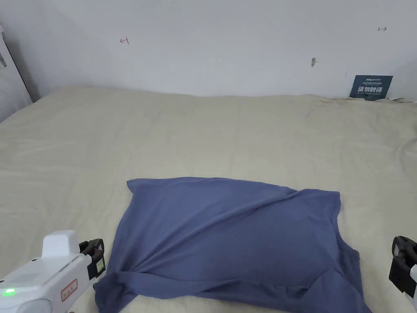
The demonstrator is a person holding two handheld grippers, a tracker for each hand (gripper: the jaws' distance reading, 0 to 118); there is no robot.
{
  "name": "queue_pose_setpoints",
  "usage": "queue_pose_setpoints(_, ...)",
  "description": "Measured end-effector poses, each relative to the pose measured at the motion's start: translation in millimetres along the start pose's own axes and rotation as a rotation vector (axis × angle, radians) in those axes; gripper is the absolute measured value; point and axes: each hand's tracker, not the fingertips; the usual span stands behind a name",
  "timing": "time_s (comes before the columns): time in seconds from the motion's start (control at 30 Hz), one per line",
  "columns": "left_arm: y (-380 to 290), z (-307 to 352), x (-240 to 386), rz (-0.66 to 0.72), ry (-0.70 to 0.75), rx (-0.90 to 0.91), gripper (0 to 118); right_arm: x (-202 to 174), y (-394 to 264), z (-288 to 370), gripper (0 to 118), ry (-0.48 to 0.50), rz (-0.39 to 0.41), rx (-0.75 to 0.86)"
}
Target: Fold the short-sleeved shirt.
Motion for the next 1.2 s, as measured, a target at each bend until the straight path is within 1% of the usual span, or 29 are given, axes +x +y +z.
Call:
queue_pose_setpoints(0.1,-8,-8,5,0.028,-0.043,-0.046,0,-3,-5,-1,1,0.006,-0.013,-0.005)
queue_pose_setpoints(0.17,-11,-7,5,0.021,-0.034,-0.054,0,-5,-8,-1,1,0.002,-0.017,-0.007)
queue_pose_setpoints(0.27,-14,-14,4,0.008,-0.022,-0.123,0,-10,-8,1,1,0.011,-0.027,-0.018)
queue_pose_setpoints(0.37,-16,-26,-2,0.043,-0.030,-0.229,0,-13,-8,1,1,0.015,-0.025,-0.028)
queue_pose_setpoints(0.4,-18,-30,-4,0.055,-0.032,-0.226,1,-13,-9,0,1,0.018,-0.025,-0.033)
queue_pose_setpoints(0.43,-17,-33,-8,0.069,-0.038,-0.277,6,-14,-9,0,1,0.020,-0.027,-0.037)
queue_pose_setpoints(0.5,-20,-45,-12,0.074,-0.034,-0.359,29,-15,-10,-1,1,0.024,-0.031,-0.044)
queue_pose_setpoints(0.53,-23,-49,-13,0.067,-0.027,-0.384,46,-15,-10,-1,1,0.027,-0.033,-0.048)
queue_pose_setpoints(0.57,-24,-52,-13,0.064,-0.017,-0.376,71,-15,-10,-1,1,0.029,-0.034,-0.051)
queue_pose_setpoints(0.63,-30,-59,-14,0.038,0.004,-0.416,95,-11,-13,-4,1,0.027,-0.031,-0.056)
queue_pose_setpoints(0.67,-33,-62,-15,0.026,0.025,-0.422,103,-11,-13,-5,1,0.027,-0.030,-0.059)
queue_pose_setpoints(0.73,-38,-67,-16,0.003,0.055,-0.441,104,-10,-14,-6,1,0.026,-0.033,-0.064)
queue_pose_setpoints(0.83,-45,-76,-19,-0.016,0.085,-0.483,102,-6,-17,-10,1,0.029,-0.038,-0.075)
queue_pose_setpoints(0.87,-47,-78,-20,-0.016,0.083,-0.486,97,-6,-17,-10,1,0.029,-0.038,-0.077)
queue_pose_setpoints(0.9,-49,-79,-22,-0.013,0.081,-0.490,85,-5,-19,-11,1,0.029,-0.036,-0.080)
queue_pose_setpoints(0.93,-49,-78,-22,-0.009,0.073,-0.494,67,-5,-19,-12,1,0.028,-0.033,-0.083)
queue_pose_setpoints(0.97,-49,-77,-21,-0.006,0.066,-0.491,40,-4,-20,-12,1,0.028,-0.033,-0.085)
queue_pose_setpoints(1.0,-49,-78,-20,-0.003,0.065,-0.494,29,-3,-20,-13,1,0.029,-0.035,-0.088)
queue_pose_setpoints(1.03,-50,-79,-20,0.000,0.067,-0.494,29,-4,-21,-13,1,0.030,-0.038,-0.091)
queue_pose_setpoints(1.07,-51,-79,-20,-0.002,0.057,-0.495,26,-3,-21,-13,1,0.029,-0.041,-0.093)
queue_pose_setpoints(1.1,-51,-78,-18,-0.003,0.048,-0.494,22,-2,-22,-14,1,0.029,-0.042,-0.096)
queue_pose_setpoints(1.17,-50,-77,-18,0.007,0.039,-0.481,3,-1,-23,-14,1,0.024,-0.042,-0.102)
queue_pose_setpoints(1.2,-49,-75,-20,0.022,0.034,-0.472,2,0,-24,-14,1,0.022,-0.042,-0.105)
